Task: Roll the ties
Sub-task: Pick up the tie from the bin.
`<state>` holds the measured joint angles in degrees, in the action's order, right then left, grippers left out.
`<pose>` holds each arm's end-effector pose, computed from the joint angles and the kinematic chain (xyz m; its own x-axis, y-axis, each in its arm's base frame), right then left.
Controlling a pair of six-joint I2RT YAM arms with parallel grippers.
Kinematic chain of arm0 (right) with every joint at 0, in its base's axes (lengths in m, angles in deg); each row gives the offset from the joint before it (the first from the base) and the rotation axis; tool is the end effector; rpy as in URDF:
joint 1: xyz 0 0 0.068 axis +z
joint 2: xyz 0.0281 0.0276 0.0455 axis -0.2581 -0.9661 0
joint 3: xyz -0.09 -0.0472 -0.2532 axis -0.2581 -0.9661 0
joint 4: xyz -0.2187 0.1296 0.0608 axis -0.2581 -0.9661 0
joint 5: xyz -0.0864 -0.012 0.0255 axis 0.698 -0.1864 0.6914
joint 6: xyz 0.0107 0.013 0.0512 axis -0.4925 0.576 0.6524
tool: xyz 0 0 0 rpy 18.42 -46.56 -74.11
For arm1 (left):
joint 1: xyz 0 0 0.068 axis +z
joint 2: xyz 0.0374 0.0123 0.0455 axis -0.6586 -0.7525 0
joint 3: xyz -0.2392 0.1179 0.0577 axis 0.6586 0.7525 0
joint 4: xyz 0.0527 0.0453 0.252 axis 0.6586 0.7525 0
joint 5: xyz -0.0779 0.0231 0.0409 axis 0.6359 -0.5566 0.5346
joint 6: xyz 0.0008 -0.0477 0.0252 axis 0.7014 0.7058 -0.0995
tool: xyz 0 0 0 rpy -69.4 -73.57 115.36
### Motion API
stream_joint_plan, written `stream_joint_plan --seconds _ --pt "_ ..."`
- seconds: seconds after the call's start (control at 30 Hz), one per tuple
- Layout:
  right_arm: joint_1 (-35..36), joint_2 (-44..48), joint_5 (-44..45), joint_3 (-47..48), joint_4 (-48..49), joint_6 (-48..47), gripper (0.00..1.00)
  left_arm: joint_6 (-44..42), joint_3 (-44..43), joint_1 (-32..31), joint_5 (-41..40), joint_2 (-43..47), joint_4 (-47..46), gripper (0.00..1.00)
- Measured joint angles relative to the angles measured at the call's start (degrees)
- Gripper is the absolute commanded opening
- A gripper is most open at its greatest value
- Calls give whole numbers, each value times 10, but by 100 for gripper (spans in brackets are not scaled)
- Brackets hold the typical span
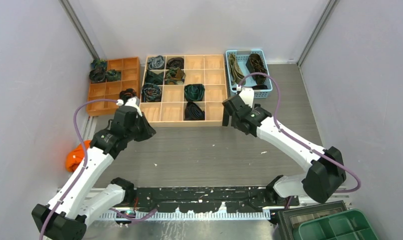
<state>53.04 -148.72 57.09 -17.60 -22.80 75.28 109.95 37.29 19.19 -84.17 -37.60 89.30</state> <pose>0.2193 0.1480 0.2817 -0.6983 0.0646 -0.7129 0.1272 0.9913 -0.0347 0.1658 -0.0664 0.2994 -0.7129 -0.3612 -0.6011 -0.0824 0.8943 -0.4397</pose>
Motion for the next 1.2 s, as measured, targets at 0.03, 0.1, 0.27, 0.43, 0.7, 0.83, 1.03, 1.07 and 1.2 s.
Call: stream_joint_plan --seconds 0.03,0.1,0.27,0.43,0.7,0.83,1.03,1.07,1.2 --pt "0 -10 0 6 -2 -1 100 0 0 0 0 -1 -1 0" --pt "0 -29 0 17 0 -7 100 0 0 0 1 -7 -5 0" --pt "-7 -95 35 86 6 -50 100 -5 -29 0 12 -83 -6 0" --pt "-69 -258 60 308 30 -103 87 -16 -52 0 17 -147 -28 0" --pt "-196 -487 -16 602 32 -118 68 -35 -62 0 18 -189 -43 0" --pt "-243 -572 -59 671 19 -116 60 -47 -62 0 18 -207 -50 0" --pt "-274 -638 -120 687 12 -111 63 -56 -70 0 18 -255 -59 0" --pt "-274 -648 -128 691 12 -111 64 -58 -70 0 18 -263 -60 0" --pt "-271 -674 -162 698 11 -110 64 -59 -70 0 19 -281 -64 0"
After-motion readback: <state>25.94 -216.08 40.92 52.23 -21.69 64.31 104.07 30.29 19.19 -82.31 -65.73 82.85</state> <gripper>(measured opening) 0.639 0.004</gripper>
